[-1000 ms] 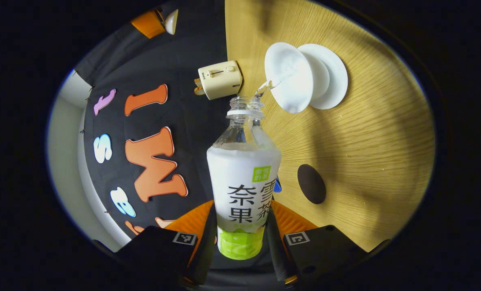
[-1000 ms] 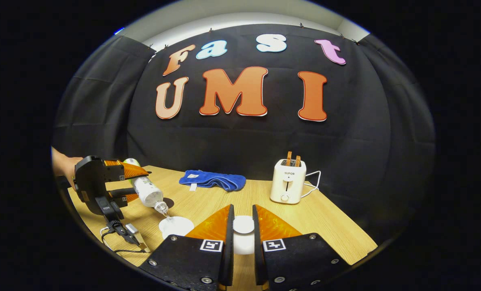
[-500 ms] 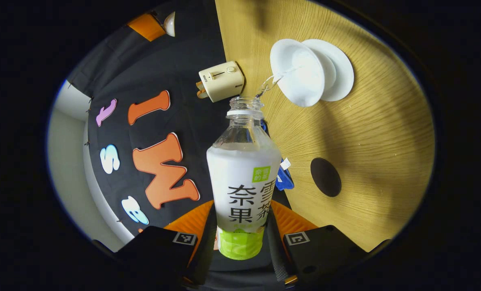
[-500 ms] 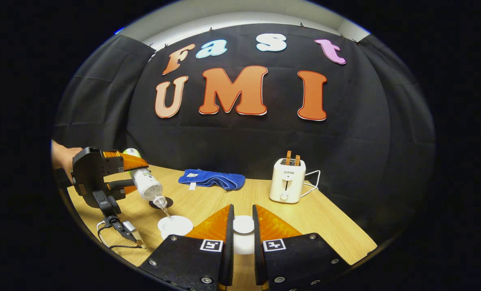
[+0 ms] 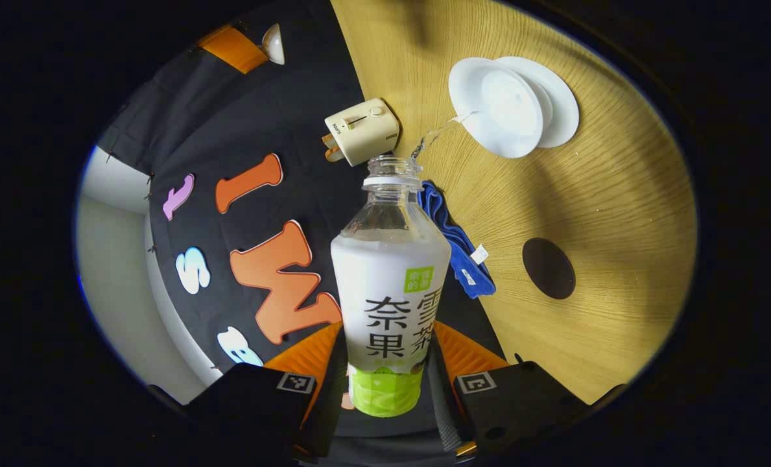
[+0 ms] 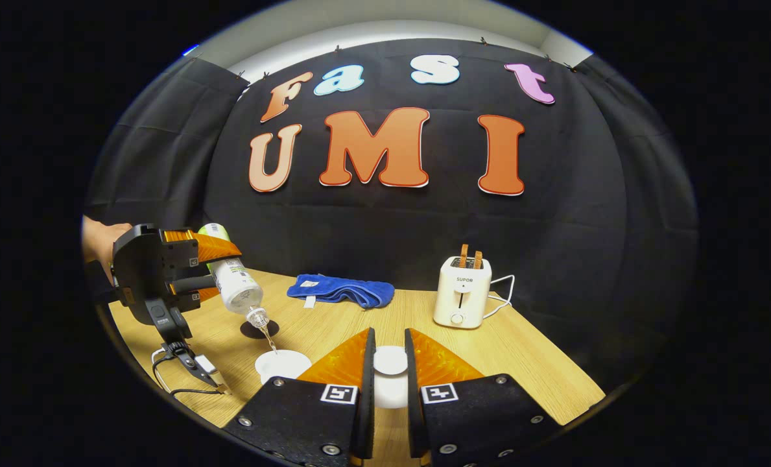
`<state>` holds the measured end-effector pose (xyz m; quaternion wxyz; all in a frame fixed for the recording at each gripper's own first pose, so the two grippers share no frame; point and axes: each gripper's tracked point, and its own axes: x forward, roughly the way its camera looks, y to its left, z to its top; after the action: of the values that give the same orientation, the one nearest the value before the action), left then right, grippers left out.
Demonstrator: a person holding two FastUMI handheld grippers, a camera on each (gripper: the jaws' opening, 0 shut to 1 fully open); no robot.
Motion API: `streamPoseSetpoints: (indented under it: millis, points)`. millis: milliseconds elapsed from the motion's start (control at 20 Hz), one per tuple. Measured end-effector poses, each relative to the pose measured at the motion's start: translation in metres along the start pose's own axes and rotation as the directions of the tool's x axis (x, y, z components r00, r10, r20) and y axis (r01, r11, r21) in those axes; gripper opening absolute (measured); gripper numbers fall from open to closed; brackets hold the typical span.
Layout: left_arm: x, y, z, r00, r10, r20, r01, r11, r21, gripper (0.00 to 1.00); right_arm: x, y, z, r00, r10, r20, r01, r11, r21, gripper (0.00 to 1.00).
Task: Open the teacup lid with one hand, grasp the water bottle and pour water into the teacup with the other hand; after pouring, place the water bottle on the coaster and then close the teacup lid.
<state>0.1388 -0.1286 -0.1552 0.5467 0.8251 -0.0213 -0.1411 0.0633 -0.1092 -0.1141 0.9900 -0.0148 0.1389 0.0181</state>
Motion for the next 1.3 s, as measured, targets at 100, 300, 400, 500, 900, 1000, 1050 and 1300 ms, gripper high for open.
streamPoseSetpoints:
  millis: [100,300,400,500,900,1000,1050,1300]
  points:
    - [0.000,0.003,0.001,1.000,0.008,0.004,-0.008,1.000,0.008,0.64,0.000,-0.001,-0.001,1.000,-0.004,-0.001,0.004,1.000,0.003,0.22]
    - [-0.001,0.007,0.003,1.000,0.011,0.010,-0.011,0.999,0.039,0.65,0.002,-0.003,-0.004,1.000,-0.008,-0.006,0.008,1.000,0.015,0.22]
    - [0.000,0.007,0.005,1.000,0.012,0.012,-0.012,0.999,0.049,0.65,0.002,-0.003,-0.006,1.000,-0.007,-0.008,0.007,1.000,0.012,0.22]
    - [0.001,0.008,0.006,1.000,0.013,0.014,-0.014,0.998,0.059,0.65,0.003,-0.003,-0.008,1.000,-0.008,-0.011,0.008,1.000,0.008,0.22]
    - [0.001,0.003,0.007,1.000,0.000,0.015,-0.001,0.995,0.102,0.65,0.004,0.001,-0.012,1.000,0.000,-0.020,0.000,1.000,0.004,0.22]
    - [0.000,0.001,0.008,1.000,-0.006,0.015,0.004,0.993,0.121,0.64,0.004,0.003,-0.012,1.000,0.007,-0.019,-0.007,1.000,0.005,0.22]
    - [0.000,0.000,0.009,1.000,-0.008,0.016,0.006,0.992,0.129,0.64,0.003,0.004,-0.012,1.000,0.011,-0.019,-0.011,1.000,0.003,0.22]
    - [-0.001,-0.007,0.019,0.999,-0.014,0.041,0.008,0.990,0.142,0.64,0.004,0.010,-0.015,0.999,0.025,-0.022,-0.025,1.000,0.010,0.22]
